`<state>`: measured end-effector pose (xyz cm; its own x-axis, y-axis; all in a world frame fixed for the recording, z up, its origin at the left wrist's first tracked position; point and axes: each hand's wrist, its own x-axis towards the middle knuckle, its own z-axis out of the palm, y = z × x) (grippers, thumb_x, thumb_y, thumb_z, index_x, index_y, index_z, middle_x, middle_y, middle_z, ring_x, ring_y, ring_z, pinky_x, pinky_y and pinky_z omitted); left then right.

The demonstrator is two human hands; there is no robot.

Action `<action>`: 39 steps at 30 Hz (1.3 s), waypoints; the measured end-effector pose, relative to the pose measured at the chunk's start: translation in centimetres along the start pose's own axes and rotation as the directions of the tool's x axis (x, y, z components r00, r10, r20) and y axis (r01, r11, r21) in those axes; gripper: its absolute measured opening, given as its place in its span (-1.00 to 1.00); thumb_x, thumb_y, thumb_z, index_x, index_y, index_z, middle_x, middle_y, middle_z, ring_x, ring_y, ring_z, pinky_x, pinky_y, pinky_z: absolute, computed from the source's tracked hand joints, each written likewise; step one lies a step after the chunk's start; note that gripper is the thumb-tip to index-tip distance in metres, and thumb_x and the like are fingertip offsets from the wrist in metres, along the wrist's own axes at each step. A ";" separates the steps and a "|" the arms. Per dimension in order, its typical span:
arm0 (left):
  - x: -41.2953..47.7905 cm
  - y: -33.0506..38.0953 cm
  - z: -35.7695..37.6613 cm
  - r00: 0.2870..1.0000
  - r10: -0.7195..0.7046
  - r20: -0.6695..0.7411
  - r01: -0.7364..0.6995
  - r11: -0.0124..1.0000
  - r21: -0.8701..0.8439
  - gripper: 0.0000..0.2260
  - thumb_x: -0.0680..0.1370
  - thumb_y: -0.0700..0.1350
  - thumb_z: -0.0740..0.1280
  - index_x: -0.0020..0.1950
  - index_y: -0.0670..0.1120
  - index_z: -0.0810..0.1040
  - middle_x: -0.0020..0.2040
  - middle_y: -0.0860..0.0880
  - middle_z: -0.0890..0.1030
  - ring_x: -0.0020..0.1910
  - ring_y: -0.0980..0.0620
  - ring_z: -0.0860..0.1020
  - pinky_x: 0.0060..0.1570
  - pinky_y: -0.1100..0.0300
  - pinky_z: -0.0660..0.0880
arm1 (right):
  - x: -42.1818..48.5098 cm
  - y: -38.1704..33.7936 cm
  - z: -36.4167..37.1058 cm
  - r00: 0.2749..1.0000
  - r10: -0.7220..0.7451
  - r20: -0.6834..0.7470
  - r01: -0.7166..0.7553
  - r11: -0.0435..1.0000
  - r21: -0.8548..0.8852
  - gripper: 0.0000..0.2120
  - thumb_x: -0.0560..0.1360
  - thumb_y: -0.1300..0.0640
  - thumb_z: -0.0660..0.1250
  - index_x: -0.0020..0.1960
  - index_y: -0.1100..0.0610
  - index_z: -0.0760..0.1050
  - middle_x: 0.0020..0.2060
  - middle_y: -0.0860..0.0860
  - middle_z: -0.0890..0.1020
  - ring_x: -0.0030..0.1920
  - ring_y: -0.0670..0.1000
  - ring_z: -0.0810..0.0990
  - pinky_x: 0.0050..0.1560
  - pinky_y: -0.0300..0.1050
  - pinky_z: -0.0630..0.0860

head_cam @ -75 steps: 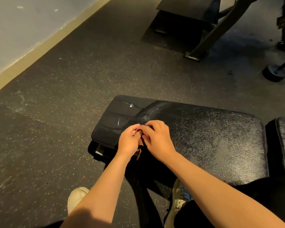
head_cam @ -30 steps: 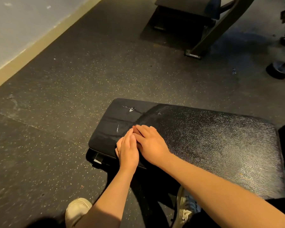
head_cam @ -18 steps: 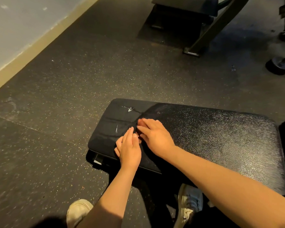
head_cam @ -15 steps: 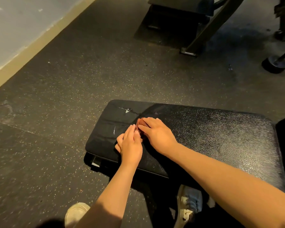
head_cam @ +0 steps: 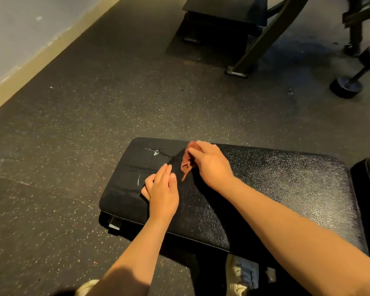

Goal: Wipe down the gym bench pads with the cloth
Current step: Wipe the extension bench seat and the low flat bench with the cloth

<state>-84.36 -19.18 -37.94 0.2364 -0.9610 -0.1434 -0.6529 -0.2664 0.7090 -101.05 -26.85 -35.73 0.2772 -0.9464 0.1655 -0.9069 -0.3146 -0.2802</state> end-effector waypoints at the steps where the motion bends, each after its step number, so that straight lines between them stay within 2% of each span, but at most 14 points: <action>1: -0.1 0.1 0.0 1.000 -0.017 -0.003 0.017 0.999 -0.038 -0.63 0.71 0.02 0.04 0.49 0.11 0.41 0.43 0.25 0.36 0.24 0.28 0.14 0.44 0.03 0.05 | 0.5 0.3 -0.3 0.992 0.122 -0.029 -0.121 0.992 0.041 -0.84 0.56 0.07 0.20 0.05 -0.06 0.53 0.06 -0.09 0.57 0.11 0.08 0.51 0.09 0.06 0.47; 4: -0.2 0.5 -0.2 0.999 -0.043 -0.024 0.041 0.994 -0.100 -0.60 0.69 0.05 0.01 0.48 0.12 0.42 0.32 0.24 0.40 0.18 0.35 0.11 0.47 -0.03 0.09 | 0.1 -2.5 0.9 0.995 0.092 -0.029 -0.092 0.996 0.000 -0.71 0.56 0.20 0.22 0.26 0.09 0.50 0.22 0.05 0.50 0.22 0.12 0.45 0.20 0.04 0.42; 7: 0.0 0.3 -0.3 0.998 -0.016 -0.062 0.012 0.998 -0.066 -0.51 0.65 0.12 -0.09 0.46 0.11 0.45 0.38 0.20 0.47 0.27 0.23 0.23 0.43 -0.02 0.18 | -2.1 -5.6 2.5 0.994 -0.063 0.093 0.051 0.991 0.125 -0.65 0.64 0.00 0.09 0.37 0.02 0.44 0.24 -0.02 0.48 0.21 0.04 0.42 0.17 -0.04 0.47; 9: 0.0 0.1 -0.2 0.998 -0.012 -0.062 0.009 0.999 -0.051 -0.53 0.66 0.11 -0.08 0.47 0.11 0.45 0.43 0.20 0.45 0.34 0.17 0.26 0.42 0.07 0.16 | -2.5 -5.0 2.7 0.989 -0.112 0.096 0.098 0.986 0.138 -0.61 0.64 -0.06 0.13 0.44 -0.05 0.39 0.30 -0.08 0.45 0.21 -0.01 0.38 0.17 -0.11 0.46; 12: -0.3 -0.2 0.0 0.999 0.029 -0.032 -0.029 0.999 0.015 -0.59 0.69 0.07 -0.01 0.49 0.12 0.43 0.49 0.21 0.38 0.38 0.18 0.23 0.38 0.13 0.06 | -1.4 -2.2 1.6 0.994 -0.081 0.077 0.084 0.996 -0.037 -0.67 0.57 0.06 0.26 0.33 0.00 0.45 0.26 -0.01 0.44 0.17 0.13 0.43 0.11 -0.06 0.46; 15: -0.5 -0.3 0.2 1.000 0.030 0.000 -0.030 0.999 0.021 -0.55 0.67 0.12 -0.03 0.50 0.14 0.41 0.53 0.22 0.31 0.40 0.18 0.19 0.45 0.05 0.05 | -0.7 -0.9 0.4 0.992 0.123 -0.001 -0.123 0.986 -0.113 -0.68 0.50 0.18 0.25 0.24 0.06 0.49 0.19 0.02 0.45 0.11 0.15 0.45 0.06 -0.03 0.39; 18: -0.4 -0.1 0.2 1.000 0.019 -0.001 -0.019 1.000 0.022 -0.58 0.68 0.11 -0.01 0.49 0.16 0.41 0.53 0.24 0.30 0.40 0.17 0.21 0.46 0.04 0.06 | -2.2 -3.9 1.3 0.999 0.008 -0.032 -0.009 1.000 -0.024 -0.72 0.51 0.18 0.19 0.15 0.13 0.57 0.22 0.06 0.52 0.11 0.15 0.49 0.10 -0.01 0.36; 20: -0.3 0.0 0.1 1.000 -0.003 -0.003 0.003 1.000 -0.001 -0.61 0.70 0.08 0.01 0.49 0.17 0.41 0.52 0.24 0.32 0.39 0.19 0.21 0.46 0.07 0.05 | -3.3 -5.0 1.9 0.993 -0.116 -0.020 0.117 0.992 0.040 -0.72 0.54 0.19 0.26 0.21 0.15 0.59 0.24 0.08 0.56 0.13 0.13 0.50 0.14 -0.01 0.41; 22: -0.4 0.0 0.0 1.000 -0.003 -0.005 0.002 1.000 -0.014 -0.61 0.70 0.07 0.02 0.50 0.16 0.40 0.51 0.23 0.34 0.38 0.20 0.20 0.47 0.05 0.07 | -3.1 -4.3 1.6 0.985 -0.175 0.007 0.175 0.985 0.005 -0.70 0.52 0.20 0.35 0.25 0.13 0.57 0.20 0.06 0.56 0.13 0.12 0.50 0.12 -0.03 0.41; 24: -0.4 -0.1 -0.2 1.000 0.019 -0.001 -0.019 1.000 -0.024 -0.61 0.71 0.06 0.01 0.50 0.14 0.40 0.51 0.22 0.35 0.40 0.20 0.20 0.48 0.03 0.08 | -2.1 -3.3 0.9 0.993 -0.114 0.008 0.115 0.990 -0.083 -0.71 0.45 0.22 0.39 0.17 0.16 0.57 0.14 0.08 0.53 0.13 0.16 0.49 0.11 0.02 0.40; 27: -0.4 -0.8 -0.7 0.999 0.039 0.018 -0.038 0.998 -0.049 -0.61 0.72 0.03 0.01 0.52 0.10 0.39 0.50 0.19 0.38 0.45 0.19 0.20 0.48 0.09 0.08 | -0.8 -3.9 0.8 0.999 0.053 0.010 -0.052 0.993 -0.105 -0.70 0.46 0.17 0.31 0.18 0.17 0.55 0.19 0.08 0.49 0.23 0.16 0.44 0.26 0.10 0.39; 31: -1.8 -3.1 -1.8 0.997 0.068 -0.026 -0.070 0.994 -0.086 -0.62 0.72 -0.05 0.07 0.51 -0.03 0.40 0.49 0.05 0.42 0.48 0.12 0.18 0.44 0.23 0.10 | -1.7 -7.1 3.1 0.998 -0.048 0.028 0.046 0.997 0.055 -0.59 0.49 0.05 0.02 0.07 0.17 0.58 0.17 0.08 0.53 0.10 0.15 0.49 0.07 0.00 0.38; 35: -3.3 -4.2 -2.1 0.993 -0.084 -0.084 0.068 0.982 -0.178 -0.63 0.71 -0.07 0.09 0.50 -0.08 0.43 0.50 0.01 0.41 0.49 0.05 0.17 0.47 0.19 0.10 | -4.5 -9.3 5.2 0.979 -0.180 0.097 0.164 0.974 0.155 -0.58 0.57 0.05 0.08 0.29 0.11 0.57 0.30 0.04 0.53 0.24 0.11 0.51 0.23 -0.01 0.40; 39: -5.0 -4.7 -2.5 0.999 -0.039 -0.022 0.035 0.987 -0.154 -0.59 0.71 -0.01 0.07 0.54 -0.06 0.38 0.53 0.04 0.34 0.51 0.12 0.12 0.52 0.11 0.11 | -5.4 -8.6 4.2 0.979 -0.173 0.106 0.166 0.984 0.071 -0.65 0.59 0.04 0.16 0.31 0.03 0.54 0.30 -0.01 0.51 0.23 0.09 0.48 0.24 -0.09 0.33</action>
<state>-80.68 -12.99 -38.80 0.2773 -0.9480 -0.1561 -0.5251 -0.2857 0.8017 -93.41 -19.34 -38.17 0.4623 -0.8799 0.1101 -0.8235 -0.4721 -0.3148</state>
